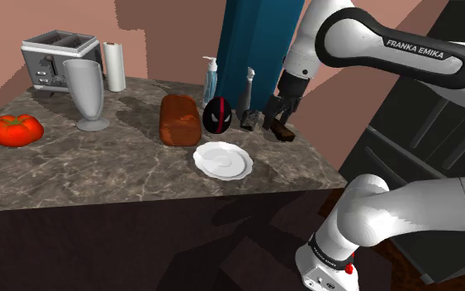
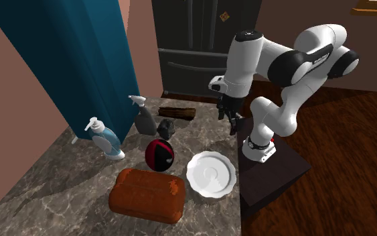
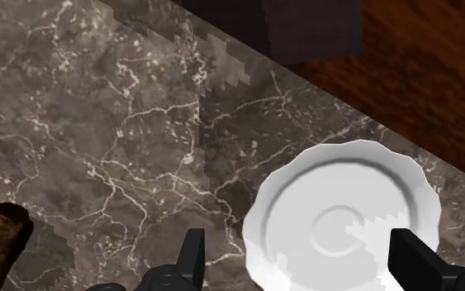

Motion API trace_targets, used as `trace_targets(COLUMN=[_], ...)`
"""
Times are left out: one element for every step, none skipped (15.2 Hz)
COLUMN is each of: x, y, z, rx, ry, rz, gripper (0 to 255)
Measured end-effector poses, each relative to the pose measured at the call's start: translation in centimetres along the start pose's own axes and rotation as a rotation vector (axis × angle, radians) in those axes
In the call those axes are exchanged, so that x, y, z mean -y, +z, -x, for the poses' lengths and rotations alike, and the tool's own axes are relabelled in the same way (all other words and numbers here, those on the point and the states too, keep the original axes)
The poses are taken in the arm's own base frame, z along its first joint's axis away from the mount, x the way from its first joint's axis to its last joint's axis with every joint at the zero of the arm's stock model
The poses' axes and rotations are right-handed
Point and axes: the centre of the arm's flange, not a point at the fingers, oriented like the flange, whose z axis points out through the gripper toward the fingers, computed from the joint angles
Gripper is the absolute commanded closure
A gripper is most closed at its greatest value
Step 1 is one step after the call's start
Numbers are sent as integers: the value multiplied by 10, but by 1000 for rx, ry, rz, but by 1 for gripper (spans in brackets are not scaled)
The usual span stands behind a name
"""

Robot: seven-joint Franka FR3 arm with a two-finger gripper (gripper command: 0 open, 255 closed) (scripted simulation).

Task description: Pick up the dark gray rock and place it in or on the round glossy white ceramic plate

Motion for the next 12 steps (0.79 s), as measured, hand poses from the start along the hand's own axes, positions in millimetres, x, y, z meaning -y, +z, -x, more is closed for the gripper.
trace_targets(x=[0,-4,-11,-19,-31,-36,-45,-55,-63,-71,-78,-86], y=[0,2,3,7,8,14,15,19,21,22,24,27], z=[0,-4,-12,-18,-28,-38,-47,-56,-68,-81,-90,-99], rx=[0,3,7,12,18,24,30,36,41,48,54,59], ry=[0,-7,-18,-31,-45,-61,-76,-92,-107,-123,-139,-155], rz=[0,1,2,3,4,6,7,9,11,13,14,16], gripper=[0,0,0,0,0,0,0,0,0,0,0,0])
